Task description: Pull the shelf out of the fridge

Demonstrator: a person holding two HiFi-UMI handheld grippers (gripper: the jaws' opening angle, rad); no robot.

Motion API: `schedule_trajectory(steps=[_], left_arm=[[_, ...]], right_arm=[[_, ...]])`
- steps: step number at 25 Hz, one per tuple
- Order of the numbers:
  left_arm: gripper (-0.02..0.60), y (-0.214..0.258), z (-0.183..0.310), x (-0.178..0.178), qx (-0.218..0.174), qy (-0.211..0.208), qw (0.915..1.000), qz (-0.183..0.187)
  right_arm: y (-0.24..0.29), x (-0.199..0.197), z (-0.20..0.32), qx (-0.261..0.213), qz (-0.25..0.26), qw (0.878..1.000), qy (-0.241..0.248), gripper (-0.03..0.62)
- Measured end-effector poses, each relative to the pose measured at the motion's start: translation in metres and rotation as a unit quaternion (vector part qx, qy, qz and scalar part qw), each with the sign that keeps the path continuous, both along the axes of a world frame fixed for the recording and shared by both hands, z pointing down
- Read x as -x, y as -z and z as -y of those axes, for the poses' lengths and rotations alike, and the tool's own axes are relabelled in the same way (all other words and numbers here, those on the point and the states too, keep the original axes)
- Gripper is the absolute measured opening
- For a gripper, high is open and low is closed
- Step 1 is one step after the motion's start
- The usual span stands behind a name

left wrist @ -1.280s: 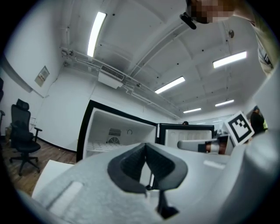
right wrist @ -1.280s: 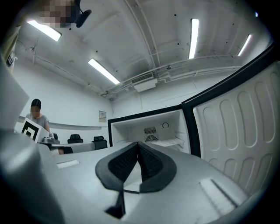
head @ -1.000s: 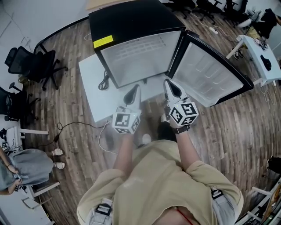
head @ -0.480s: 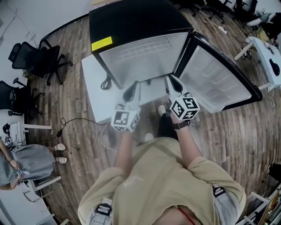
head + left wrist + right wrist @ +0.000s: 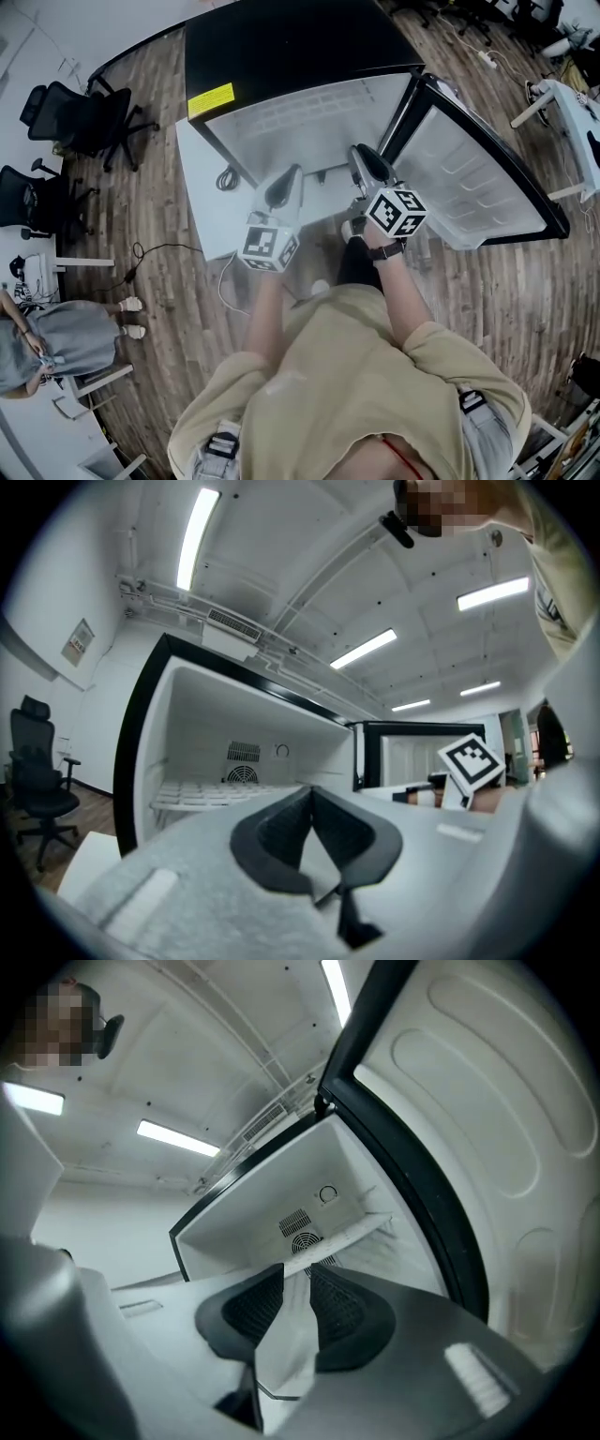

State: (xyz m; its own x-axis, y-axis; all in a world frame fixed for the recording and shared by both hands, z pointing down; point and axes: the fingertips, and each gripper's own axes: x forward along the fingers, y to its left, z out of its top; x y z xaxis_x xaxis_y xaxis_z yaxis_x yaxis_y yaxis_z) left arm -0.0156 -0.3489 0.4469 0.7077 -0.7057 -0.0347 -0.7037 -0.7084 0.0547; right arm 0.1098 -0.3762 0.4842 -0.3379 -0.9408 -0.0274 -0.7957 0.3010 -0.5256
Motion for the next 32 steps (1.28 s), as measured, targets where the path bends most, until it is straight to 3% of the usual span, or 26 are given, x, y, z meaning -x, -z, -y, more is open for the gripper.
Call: schedule_trajectory(steps=[2, 6, 11, 18, 22, 24, 29, 32], left_arm=[[0.0, -0.002, 0.005, -0.002, -0.003, -0.003, 0.9999, 0.011], [0.0, -0.006, 0.013, -0.001, -0.009, 0.006, 0.9995, 0.031], [0.0, 0.0, 0.018, 0.001, -0.013, 0.007, 0.9997, 0.019], [0.0, 0.001, 0.015, -0.008, -0.012, -0.002, 0.9997, 0.019], [0.0, 0.004, 0.013, -0.008, -0.014, 0.005, 0.9997, 0.018], [0.0, 0.004, 0.013, -0.007, -0.013, 0.009, 0.9997, 0.017], [0.0, 0.005, 0.013, -0.002, -0.006, 0.019, 0.9997, 0.014], [0.0, 0.005, 0.014, 0.003, -0.004, 0.026, 0.9996, 0.009]], right_arm=[[-0.004, 0.001, 0.015, 0.006, 0.026, 1.0, 0.001, 0.106], [-0.017, 0.003, 0.043, 0.035, 0.093, 0.995, 0.004, 0.228], [-0.011, 0.005, 0.075, 0.037, 0.171, 0.984, 0.014, 0.272], [-0.008, -0.001, 0.109, 0.026, 0.287, 0.957, 0.008, 0.27], [-0.01, -0.001, 0.123, 0.024, 0.369, 0.929, 0.019, 0.224], [-0.011, 0.001, 0.13, 0.028, 0.386, 0.922, 0.022, 0.222], [-0.009, 0.006, 0.141, 0.032, 0.389, 0.92, 0.029, 0.188], [-0.007, 0.006, 0.148, 0.027, 0.424, 0.905, 0.029, 0.168]])
